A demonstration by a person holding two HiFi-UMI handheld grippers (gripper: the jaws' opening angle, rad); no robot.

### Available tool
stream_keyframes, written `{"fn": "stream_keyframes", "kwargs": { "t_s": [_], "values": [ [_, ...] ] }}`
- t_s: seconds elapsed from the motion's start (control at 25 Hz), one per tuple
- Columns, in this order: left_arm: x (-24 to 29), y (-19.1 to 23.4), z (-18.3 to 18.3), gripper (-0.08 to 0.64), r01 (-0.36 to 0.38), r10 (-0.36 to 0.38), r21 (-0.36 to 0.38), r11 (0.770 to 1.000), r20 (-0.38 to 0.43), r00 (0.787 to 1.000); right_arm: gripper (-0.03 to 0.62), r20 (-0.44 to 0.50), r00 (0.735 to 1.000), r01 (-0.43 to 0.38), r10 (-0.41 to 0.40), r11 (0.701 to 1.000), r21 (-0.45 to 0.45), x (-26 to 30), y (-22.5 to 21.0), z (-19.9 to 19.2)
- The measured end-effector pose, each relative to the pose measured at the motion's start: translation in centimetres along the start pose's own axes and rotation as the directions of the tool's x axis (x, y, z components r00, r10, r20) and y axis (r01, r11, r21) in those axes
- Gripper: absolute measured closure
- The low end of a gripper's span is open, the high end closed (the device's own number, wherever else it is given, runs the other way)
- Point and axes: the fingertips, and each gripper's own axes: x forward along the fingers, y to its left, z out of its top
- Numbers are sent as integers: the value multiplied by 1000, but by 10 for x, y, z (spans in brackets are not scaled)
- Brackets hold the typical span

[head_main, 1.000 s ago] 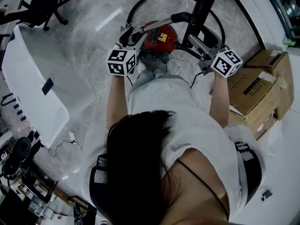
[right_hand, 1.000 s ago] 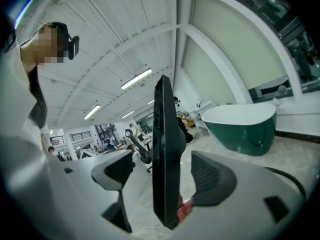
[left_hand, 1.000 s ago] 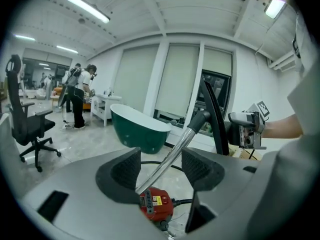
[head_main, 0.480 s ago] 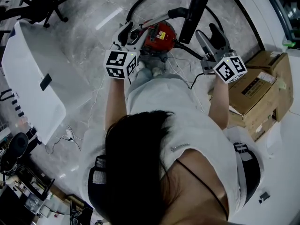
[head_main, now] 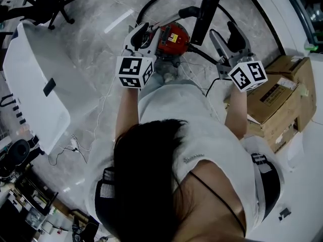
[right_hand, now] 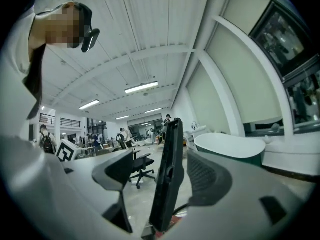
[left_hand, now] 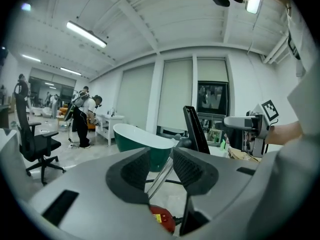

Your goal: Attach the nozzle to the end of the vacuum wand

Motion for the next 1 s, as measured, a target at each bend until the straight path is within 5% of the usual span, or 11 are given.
{"fn": "stream_keyframes", "kwargs": {
  "t_s": [0.48, 0.56, 0.88, 1.0],
  "values": [
    [2, -23, 2, 489, -71, 71, 14, 997, -15, 997, 252, -123, 985, -127, 121, 991, -48, 32, 58, -30],
    [2, -28, 6, 489, -77, 77, 15, 997, -2, 997, 345, -125, 986, -115, 107, 991, -62, 34, 59, -31],
    [0, -35, 15, 495, -95, 94, 42, 995, 24, 995, 506, -145, 985, -101, 89, 992, -79, 45, 67, -37],
    [1, -39, 14, 503, -100, 99, 21, 995, 22, 995, 514, -156, 983, -110, 100, 992, -60, 48, 68, -38]
  ]
}}
